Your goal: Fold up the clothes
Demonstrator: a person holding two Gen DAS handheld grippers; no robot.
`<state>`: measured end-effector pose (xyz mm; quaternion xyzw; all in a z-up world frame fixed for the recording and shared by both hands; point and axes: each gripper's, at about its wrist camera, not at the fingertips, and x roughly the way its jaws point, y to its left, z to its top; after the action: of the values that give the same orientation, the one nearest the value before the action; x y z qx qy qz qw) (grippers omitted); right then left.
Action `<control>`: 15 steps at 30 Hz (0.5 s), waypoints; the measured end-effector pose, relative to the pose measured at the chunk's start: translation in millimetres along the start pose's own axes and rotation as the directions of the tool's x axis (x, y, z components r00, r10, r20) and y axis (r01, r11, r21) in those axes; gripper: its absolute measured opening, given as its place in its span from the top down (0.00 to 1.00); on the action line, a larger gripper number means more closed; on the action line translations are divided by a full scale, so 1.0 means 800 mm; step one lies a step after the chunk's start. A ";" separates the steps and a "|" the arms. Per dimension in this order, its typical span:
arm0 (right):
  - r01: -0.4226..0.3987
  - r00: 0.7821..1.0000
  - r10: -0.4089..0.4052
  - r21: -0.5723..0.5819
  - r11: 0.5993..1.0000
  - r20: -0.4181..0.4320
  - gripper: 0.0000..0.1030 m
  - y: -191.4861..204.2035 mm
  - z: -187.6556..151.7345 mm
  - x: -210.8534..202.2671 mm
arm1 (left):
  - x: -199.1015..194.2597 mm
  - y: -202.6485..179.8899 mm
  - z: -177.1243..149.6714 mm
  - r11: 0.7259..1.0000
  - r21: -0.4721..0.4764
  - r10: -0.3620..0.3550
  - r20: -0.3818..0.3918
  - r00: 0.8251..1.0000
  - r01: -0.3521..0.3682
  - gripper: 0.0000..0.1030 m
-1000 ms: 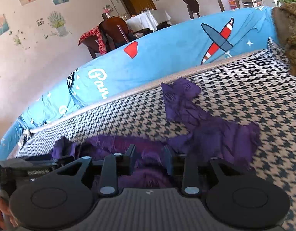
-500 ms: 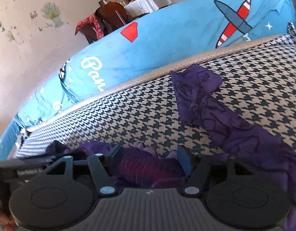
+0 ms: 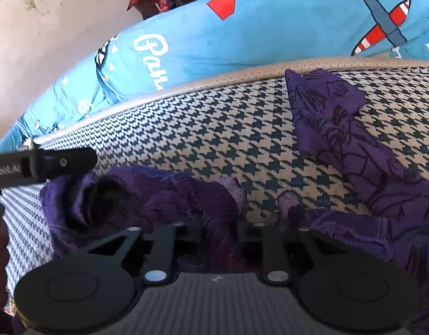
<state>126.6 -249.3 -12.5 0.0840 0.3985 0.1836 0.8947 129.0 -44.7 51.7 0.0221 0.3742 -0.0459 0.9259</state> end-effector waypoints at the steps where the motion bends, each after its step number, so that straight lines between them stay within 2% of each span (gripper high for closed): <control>1: -0.005 1.000 0.005 -0.003 1.000 0.007 0.85 0.001 0.000 -0.003 | 0.000 -0.001 0.000 1.000 0.003 0.002 0.002 1.000 -0.002 0.00; 6: -0.009 0.997 0.014 -0.066 0.998 0.072 0.89 0.021 0.003 -0.020 | -0.006 0.011 0.006 0.999 -0.028 0.027 0.028 0.999 -0.026 0.00; 8: -0.035 0.993 0.046 -0.098 0.995 0.111 0.89 0.029 0.005 -0.034 | -0.014 0.020 0.011 0.998 -0.048 0.037 0.056 0.998 -0.034 0.00; 11: -0.116 0.976 0.140 -0.149 0.982 0.166 0.90 0.043 0.008 -0.058 | -0.023 0.032 0.017 0.994 -0.064 0.091 0.106 0.990 -0.085 0.00; 13: -0.184 0.961 0.218 -0.199 0.963 0.170 0.90 0.053 0.005 -0.070 | -0.026 0.038 0.019 0.991 -0.076 0.123 0.126 0.984 -0.114 0.00; 15: -0.243 0.953 0.281 -0.263 0.933 0.116 0.90 0.067 -0.005 -0.073 | -0.025 0.045 0.021 0.990 -0.093 0.116 0.114 0.987 -0.106 0.00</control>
<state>73.4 -223.1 40.4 0.0387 0.2886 0.3426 0.8932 130.0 -9.1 77.6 -0.0001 0.3182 0.0208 0.9478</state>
